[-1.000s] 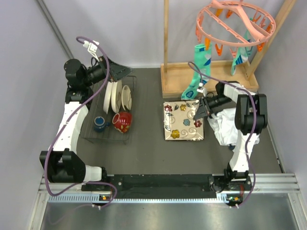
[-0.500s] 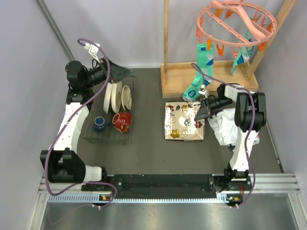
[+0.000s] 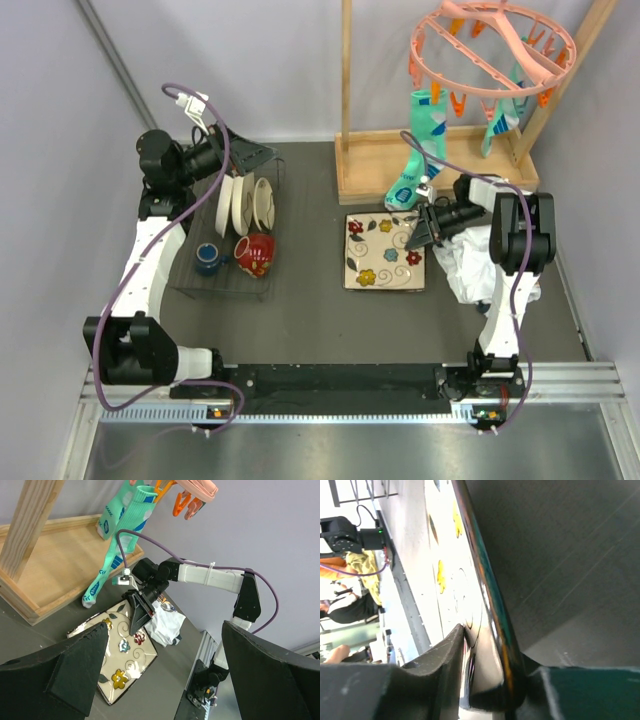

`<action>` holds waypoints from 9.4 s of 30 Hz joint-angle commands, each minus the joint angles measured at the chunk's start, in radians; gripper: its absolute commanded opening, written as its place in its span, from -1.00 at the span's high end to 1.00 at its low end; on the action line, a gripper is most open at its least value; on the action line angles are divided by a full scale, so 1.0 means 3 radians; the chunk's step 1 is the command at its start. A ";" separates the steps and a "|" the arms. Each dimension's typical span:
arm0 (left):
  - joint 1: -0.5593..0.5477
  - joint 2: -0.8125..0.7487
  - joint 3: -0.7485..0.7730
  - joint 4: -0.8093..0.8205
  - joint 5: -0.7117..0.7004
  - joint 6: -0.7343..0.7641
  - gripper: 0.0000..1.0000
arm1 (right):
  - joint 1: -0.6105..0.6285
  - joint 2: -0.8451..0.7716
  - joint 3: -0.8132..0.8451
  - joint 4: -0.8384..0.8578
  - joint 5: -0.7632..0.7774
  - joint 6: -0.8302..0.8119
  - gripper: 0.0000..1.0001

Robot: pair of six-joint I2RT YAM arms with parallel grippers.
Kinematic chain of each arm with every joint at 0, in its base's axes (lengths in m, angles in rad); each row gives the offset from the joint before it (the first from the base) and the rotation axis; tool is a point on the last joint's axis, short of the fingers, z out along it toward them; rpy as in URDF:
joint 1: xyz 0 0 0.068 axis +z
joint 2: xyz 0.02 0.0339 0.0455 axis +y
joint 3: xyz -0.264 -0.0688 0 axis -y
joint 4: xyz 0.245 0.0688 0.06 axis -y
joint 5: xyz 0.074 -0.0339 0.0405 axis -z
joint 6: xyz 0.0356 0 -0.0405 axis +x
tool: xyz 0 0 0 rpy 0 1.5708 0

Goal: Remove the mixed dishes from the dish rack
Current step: Place the plate at the center of the board, then pick up the plate from the dish rack.

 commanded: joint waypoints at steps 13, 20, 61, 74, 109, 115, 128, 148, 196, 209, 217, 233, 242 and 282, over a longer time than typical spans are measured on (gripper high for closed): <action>0.0011 -0.0147 -0.0075 0.0223 0.0036 0.0014 -0.97 | -0.0033 -0.0027 -0.0002 0.0359 0.0111 0.0064 0.35; 0.0011 -0.0168 -0.0095 0.0223 0.0036 0.0014 -0.97 | -0.0028 -0.0088 -0.0058 0.0477 0.0331 0.0191 0.32; 0.0011 -0.0050 0.0630 -0.1826 -0.0963 0.1898 -0.97 | 0.0018 -0.1386 -0.0042 0.0481 0.1093 0.0396 -0.24; 0.0011 -0.0014 0.0647 -0.2539 -0.2484 0.2948 -0.96 | 0.0417 -0.2174 -0.0369 0.0788 0.1277 0.0667 -0.48; 0.0006 -0.0459 -0.0699 -0.1966 -0.3359 0.3501 -0.93 | 0.0565 -0.2451 -0.0697 0.0998 0.1226 0.0831 -0.66; 0.0011 -0.0403 -0.0785 -0.1838 -0.3497 0.3526 -0.92 | 0.0570 -0.2445 -0.0697 0.1003 0.1231 0.0831 -0.66; 0.0011 -0.0326 -0.0913 -0.1685 -0.3512 0.3557 -0.91 | 0.0565 -0.2430 -0.0697 0.1003 0.1221 0.0826 -0.67; 0.0011 -0.0122 -0.1041 -0.1245 -0.3558 0.3675 -0.88 | 0.0570 -0.2379 -0.0707 0.0993 0.1226 0.0810 -0.68; 0.0011 0.0298 -0.1062 -0.0519 -0.3246 0.3726 0.26 | 0.0570 -0.2200 -0.0809 0.1044 0.1134 0.0805 -0.69; -0.0010 0.0298 -0.0873 -0.0529 -0.3359 0.3593 0.69 | 0.0570 -0.2180 -0.0830 0.1049 0.1093 0.0790 -0.69; -0.0199 0.0333 -0.0638 -0.0666 -0.3946 0.3557 0.92 | 0.0570 -0.2139 -0.0850 0.1065 0.1052 0.0785 -0.69; -0.0332 0.0293 -0.0361 -0.0856 -0.4350 0.3639 1.00 | 0.0570 -0.2072 -0.0881 0.1090 0.1026 0.0780 -0.69; -0.0352 0.0262 -0.0238 -0.0871 -0.4438 0.3659 1.00 | 0.0570 -0.2072 -0.0896 0.1095 0.1026 0.0775 -0.69; -0.0363 0.0098 -0.0019 -0.0856 -0.4749 0.3889 1.00 | 0.0570 -0.2041 -0.0917 0.1080 0.0991 0.0744 -0.70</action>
